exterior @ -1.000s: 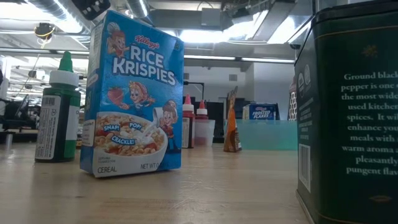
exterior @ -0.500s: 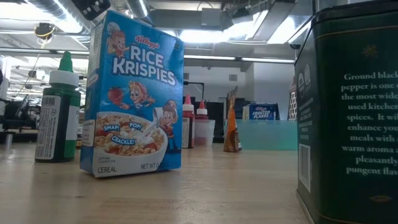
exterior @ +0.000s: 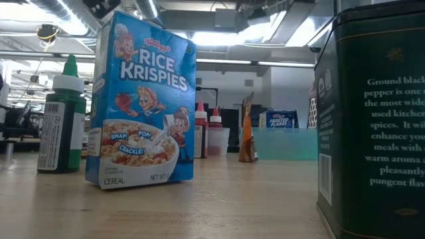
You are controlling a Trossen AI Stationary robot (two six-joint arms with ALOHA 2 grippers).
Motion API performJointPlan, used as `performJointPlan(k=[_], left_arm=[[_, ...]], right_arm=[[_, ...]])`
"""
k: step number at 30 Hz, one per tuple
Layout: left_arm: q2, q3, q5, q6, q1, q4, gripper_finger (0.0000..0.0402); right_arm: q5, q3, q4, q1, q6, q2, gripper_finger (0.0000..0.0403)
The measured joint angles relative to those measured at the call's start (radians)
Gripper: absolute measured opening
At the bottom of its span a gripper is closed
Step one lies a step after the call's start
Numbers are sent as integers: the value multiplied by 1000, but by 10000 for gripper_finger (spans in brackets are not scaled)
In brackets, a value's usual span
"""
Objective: Pick & Place Kitchen Items
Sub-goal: Put the white seasoning bottle into the gray bin
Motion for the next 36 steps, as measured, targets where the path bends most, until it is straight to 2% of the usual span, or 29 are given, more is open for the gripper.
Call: performJointPlan(k=[5,10,18,36], left_arm=[[0,0,0,-18,0,-2,287],[0,0,-21,-63,0,-3,286],[0,0,-48,-144,0,-4,287],[0,0,-82,-192,0,-4,287]], right_arm=[[76,0,1,0,-21,44,254],[91,0,-32,-1,-25,78,254],[189,0,-40,-12,-44,91,254],[207,0,-88,-79,-70,91,254]])
